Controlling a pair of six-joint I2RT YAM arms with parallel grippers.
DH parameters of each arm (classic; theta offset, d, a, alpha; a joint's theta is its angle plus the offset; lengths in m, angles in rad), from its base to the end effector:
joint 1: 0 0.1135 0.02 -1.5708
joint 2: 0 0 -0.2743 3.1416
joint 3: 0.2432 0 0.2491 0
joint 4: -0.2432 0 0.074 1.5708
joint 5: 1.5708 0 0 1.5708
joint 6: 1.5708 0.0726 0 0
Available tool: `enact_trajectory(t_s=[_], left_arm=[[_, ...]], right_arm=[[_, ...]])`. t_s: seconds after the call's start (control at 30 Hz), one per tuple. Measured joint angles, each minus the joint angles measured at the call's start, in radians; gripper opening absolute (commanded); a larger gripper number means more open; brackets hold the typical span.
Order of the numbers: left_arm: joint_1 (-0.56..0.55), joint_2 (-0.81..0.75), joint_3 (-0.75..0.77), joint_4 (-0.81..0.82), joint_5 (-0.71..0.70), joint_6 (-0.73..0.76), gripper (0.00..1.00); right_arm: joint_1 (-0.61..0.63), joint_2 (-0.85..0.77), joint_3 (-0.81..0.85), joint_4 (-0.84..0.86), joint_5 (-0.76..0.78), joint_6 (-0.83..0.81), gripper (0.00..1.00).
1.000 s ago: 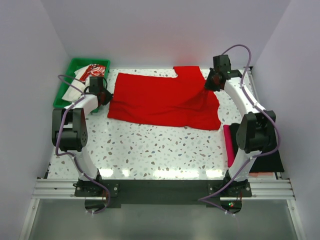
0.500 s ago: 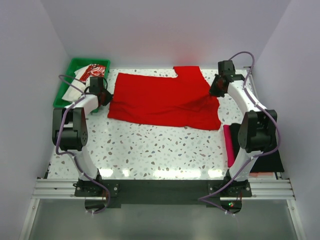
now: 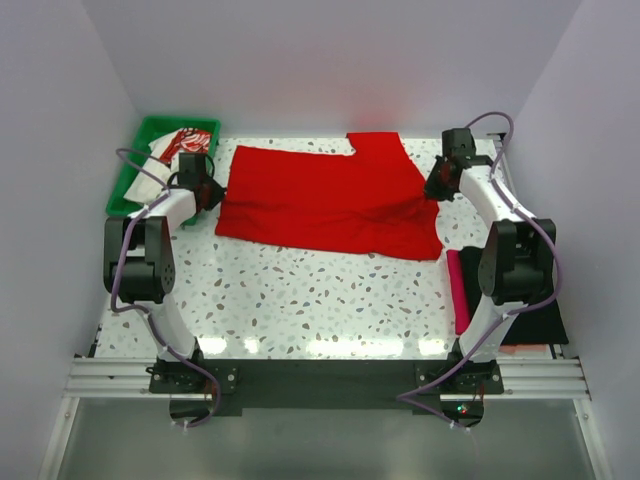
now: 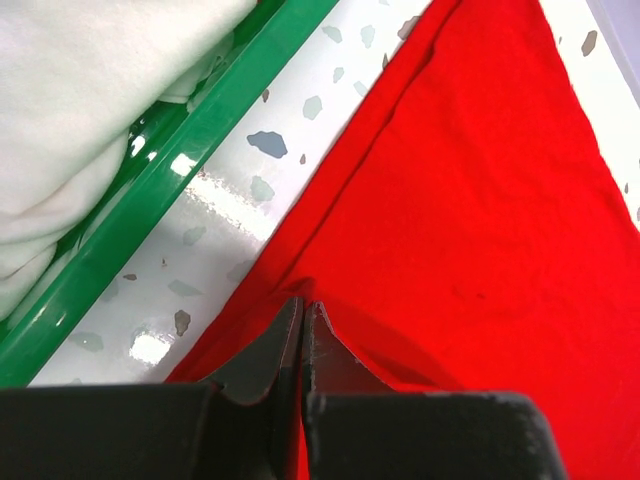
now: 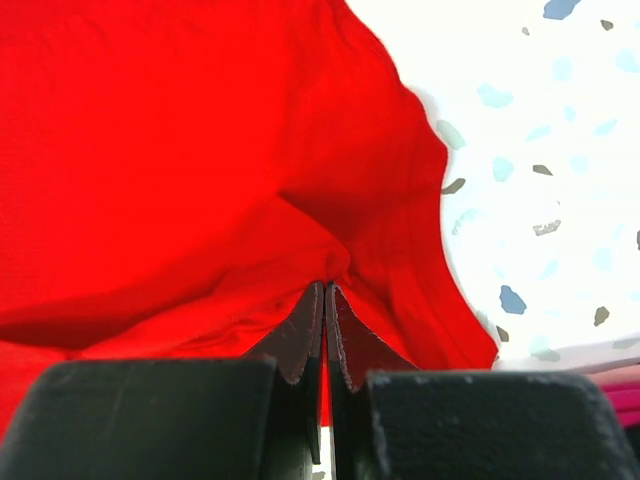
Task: Fold and stack the t-shirts
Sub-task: Fold the tshirt
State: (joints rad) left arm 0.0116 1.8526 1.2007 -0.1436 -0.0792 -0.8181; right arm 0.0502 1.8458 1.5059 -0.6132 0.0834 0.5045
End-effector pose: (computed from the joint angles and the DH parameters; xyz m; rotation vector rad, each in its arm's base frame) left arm 0.4272 0.0107 0.1734 -0.9956 2.1651 -0.2949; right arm 0.4269 0.0154 0.2341 0.6009 2.4506 0.1192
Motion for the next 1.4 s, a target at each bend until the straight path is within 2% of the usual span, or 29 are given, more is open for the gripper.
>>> enact_trajectory(t_s=[0.27,0.33,0.43,0.47,0.57,0.6,0.7,0.73,0.8,0.83,0.97,1.1,1.3,1.4], left_arm=[[0.000,-0.004,0.021,-0.001,0.005,0.003,0.00],[0.000,0.000,0.035,0.002,0.008,0.005,0.03],[0.000,0.015,0.049,0.002,0.015,0.015,0.27],[0.000,0.024,0.053,0.002,0.016,0.021,0.40],[0.000,0.037,0.054,-0.003,0.020,0.029,0.56],[0.000,0.037,0.054,-0.006,0.020,0.033,0.58],[0.000,0.009,0.026,0.008,0.019,0.034,0.59],[0.000,-0.011,0.005,0.008,0.019,0.034,0.59],[0.000,-0.082,-0.066,0.007,0.018,0.032,0.56],[0.000,-0.124,-0.104,0.005,0.014,0.028,0.55],[0.000,-0.295,-0.260,0.016,-0.007,0.015,0.50],[0.000,-0.377,-0.375,0.034,-0.018,-0.002,0.48],[0.000,-0.377,-0.485,0.098,0.000,-0.010,0.52],[0.000,-0.377,-0.518,0.146,0.012,-0.015,0.53]], right_arm=[[-0.012,0.000,-0.008,0.002,-0.023,0.000,0.00],[-0.012,0.002,-0.002,-0.001,-0.029,0.000,0.00],[-0.012,0.025,0.043,0.000,-0.053,0.000,0.00],[-0.012,0.035,0.060,0.003,-0.059,0.000,0.01],[-0.012,0.096,0.127,0.009,-0.089,0.003,0.09],[-0.012,0.133,0.164,0.008,-0.103,0.003,0.13],[-0.012,0.220,0.262,-0.006,-0.119,0.004,0.28],[-0.012,0.250,0.296,-0.007,-0.127,0.005,0.42],[-0.012,0.291,0.336,-0.009,-0.131,0.003,0.52],[-0.012,0.301,0.346,-0.013,-0.132,0.001,0.55],[-0.010,0.304,0.357,-0.033,-0.130,0.000,0.55],[0.001,0.206,0.228,-0.014,-0.112,0.008,0.52],[0.013,-0.144,-0.204,0.041,-0.084,0.053,0.51],[0.015,-0.269,-0.360,0.072,-0.082,0.082,0.51]])
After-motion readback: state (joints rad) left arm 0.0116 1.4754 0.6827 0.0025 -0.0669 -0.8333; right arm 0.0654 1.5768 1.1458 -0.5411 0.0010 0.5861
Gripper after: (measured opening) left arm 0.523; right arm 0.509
